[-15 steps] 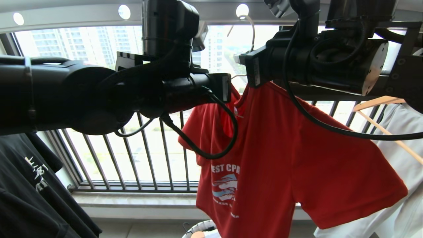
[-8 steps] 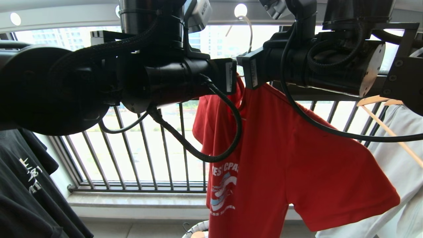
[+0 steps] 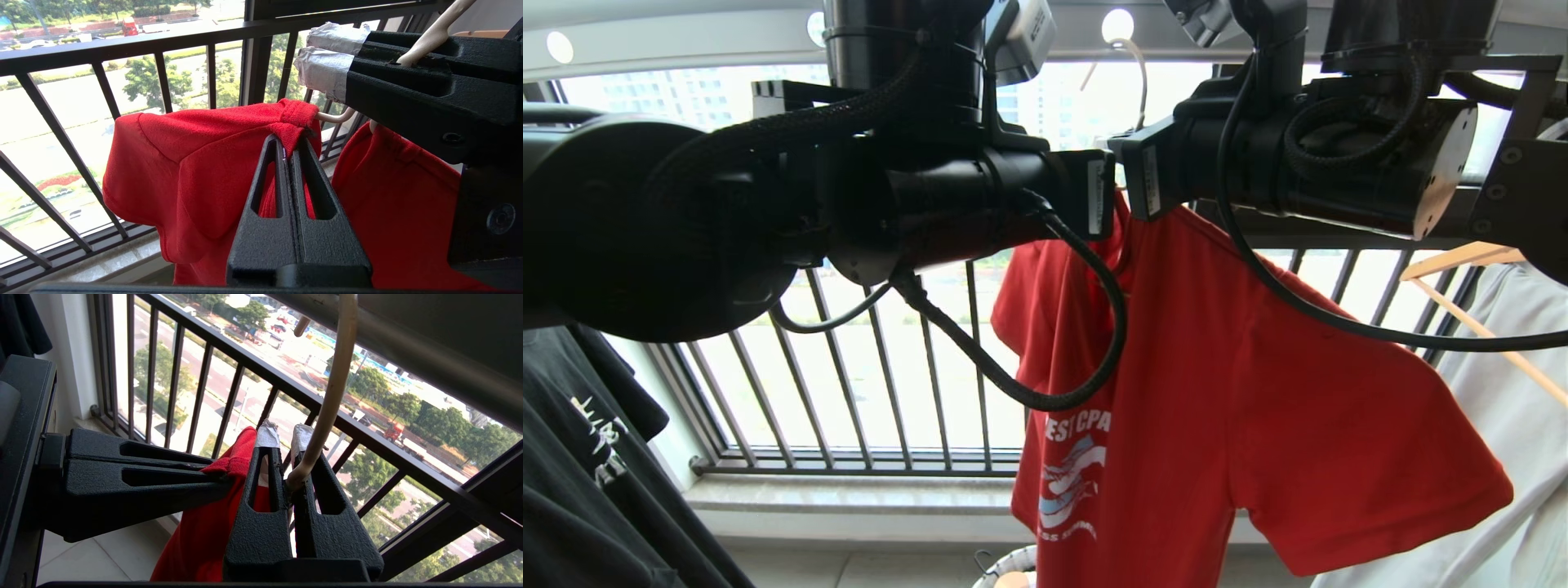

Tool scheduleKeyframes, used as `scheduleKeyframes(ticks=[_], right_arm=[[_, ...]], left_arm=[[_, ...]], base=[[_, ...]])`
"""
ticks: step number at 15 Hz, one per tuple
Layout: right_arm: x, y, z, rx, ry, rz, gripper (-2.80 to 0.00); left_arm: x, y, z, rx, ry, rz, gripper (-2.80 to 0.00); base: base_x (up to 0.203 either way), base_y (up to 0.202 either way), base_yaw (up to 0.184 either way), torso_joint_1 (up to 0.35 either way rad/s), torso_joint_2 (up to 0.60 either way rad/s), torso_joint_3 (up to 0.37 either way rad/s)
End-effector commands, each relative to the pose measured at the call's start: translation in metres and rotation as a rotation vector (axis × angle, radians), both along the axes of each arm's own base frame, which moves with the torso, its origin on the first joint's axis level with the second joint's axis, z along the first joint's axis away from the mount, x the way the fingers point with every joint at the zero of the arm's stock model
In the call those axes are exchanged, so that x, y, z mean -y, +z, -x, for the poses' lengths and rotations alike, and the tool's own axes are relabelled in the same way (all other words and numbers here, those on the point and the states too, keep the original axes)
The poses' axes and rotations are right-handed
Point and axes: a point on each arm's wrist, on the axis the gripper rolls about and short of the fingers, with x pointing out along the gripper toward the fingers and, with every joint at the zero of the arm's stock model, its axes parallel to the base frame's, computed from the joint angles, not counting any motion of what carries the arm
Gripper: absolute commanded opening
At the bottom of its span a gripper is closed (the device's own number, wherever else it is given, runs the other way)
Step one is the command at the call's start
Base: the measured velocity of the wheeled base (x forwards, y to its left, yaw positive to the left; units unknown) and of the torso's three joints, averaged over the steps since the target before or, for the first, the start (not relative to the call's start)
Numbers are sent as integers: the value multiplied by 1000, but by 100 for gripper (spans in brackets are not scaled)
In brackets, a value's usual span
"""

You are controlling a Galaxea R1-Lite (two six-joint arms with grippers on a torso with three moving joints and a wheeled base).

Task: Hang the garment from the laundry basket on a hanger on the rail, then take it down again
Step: Take the clothes off the clothes rack

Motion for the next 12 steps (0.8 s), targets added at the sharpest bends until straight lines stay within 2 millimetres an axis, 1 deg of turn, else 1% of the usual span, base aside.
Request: scheduleKeyframes(ticks=[1, 5, 9, 12], right_arm=[[0, 0, 0, 2, 0, 1, -280], [1, 1, 1, 5, -2, -2, -280], [2, 3, 2, 8, -10, -5, -280], [2, 4, 3, 10, -10, -6, -280]], left_arm=[[1, 0, 0, 2, 0, 4, 0], [5, 2, 11, 6, -35, 3, 0], [-4, 4, 22, 3, -47, 3, 0], [-7, -3, 24, -19, -68, -10, 0]], base=[[0, 0, 0, 0, 0, 0], [0, 0, 0, 0, 0, 0], [0, 0, 0, 0, 0, 0], [0, 0, 0, 0, 0, 0]])
